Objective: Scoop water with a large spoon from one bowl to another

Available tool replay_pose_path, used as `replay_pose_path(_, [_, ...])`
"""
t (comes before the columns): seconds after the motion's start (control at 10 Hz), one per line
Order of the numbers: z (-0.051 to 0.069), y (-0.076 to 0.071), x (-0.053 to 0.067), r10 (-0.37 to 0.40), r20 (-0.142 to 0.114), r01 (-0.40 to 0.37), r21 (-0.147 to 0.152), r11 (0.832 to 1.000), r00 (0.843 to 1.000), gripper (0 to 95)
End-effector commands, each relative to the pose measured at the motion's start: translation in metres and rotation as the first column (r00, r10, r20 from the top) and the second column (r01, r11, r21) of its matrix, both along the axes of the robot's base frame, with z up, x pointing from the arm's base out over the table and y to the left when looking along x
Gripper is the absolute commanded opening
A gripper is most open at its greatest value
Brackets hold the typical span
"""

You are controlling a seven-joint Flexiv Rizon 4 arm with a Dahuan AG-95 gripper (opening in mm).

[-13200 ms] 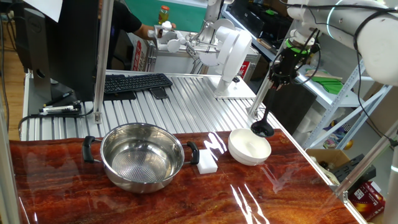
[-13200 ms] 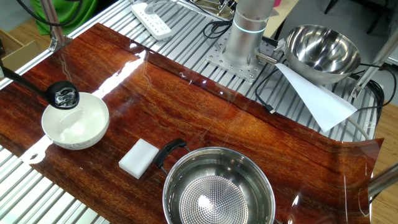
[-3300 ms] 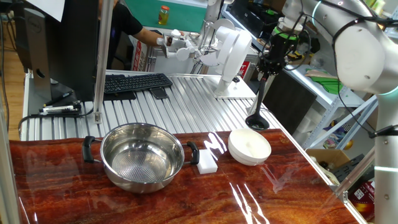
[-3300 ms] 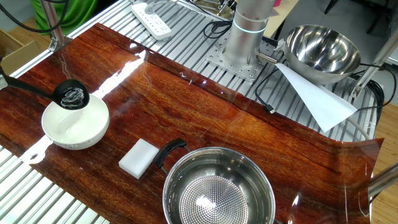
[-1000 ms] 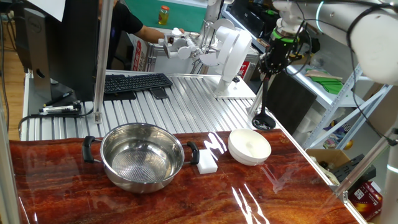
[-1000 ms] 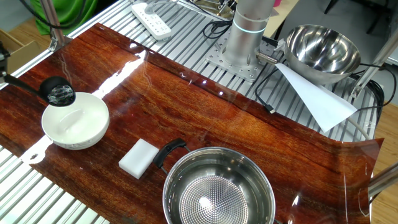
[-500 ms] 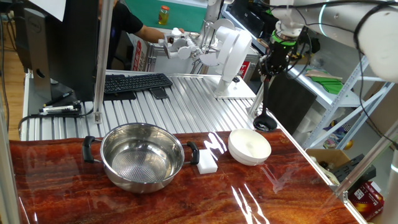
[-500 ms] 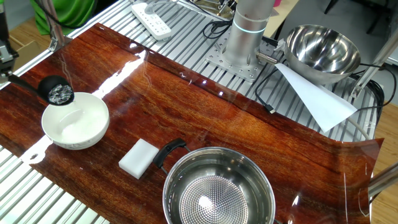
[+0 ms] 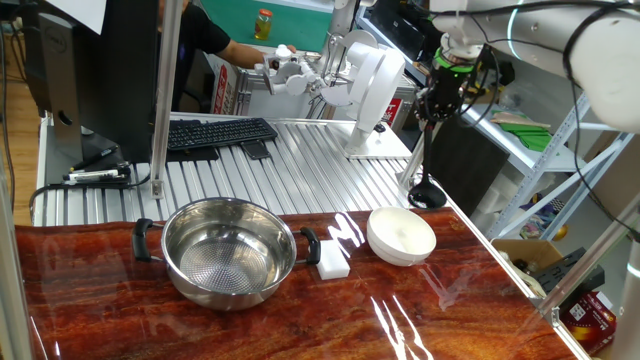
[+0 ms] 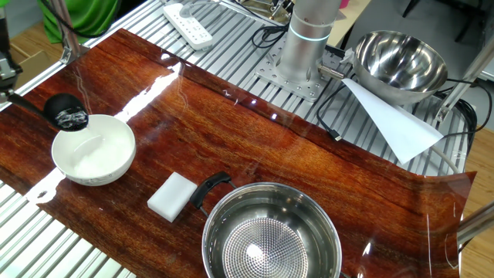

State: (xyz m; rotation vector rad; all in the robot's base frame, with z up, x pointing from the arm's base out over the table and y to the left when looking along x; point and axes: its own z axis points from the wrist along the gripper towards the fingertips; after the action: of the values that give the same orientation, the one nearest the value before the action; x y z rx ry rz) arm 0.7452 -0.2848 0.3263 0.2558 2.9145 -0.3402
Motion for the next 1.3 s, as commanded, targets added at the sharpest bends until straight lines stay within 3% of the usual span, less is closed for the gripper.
replay_pose_path(0.1, [0.0, -0.0001, 0.0024, 0.002, -0.001, -0.002, -0.006, 1.0, 1.0, 0.0])
replay_pose_path(1.3, [0.0001, -0.0001, 0.0024, 0.035, 0.027, -0.031, -0.133, 0.991, 0.999, 0.0])
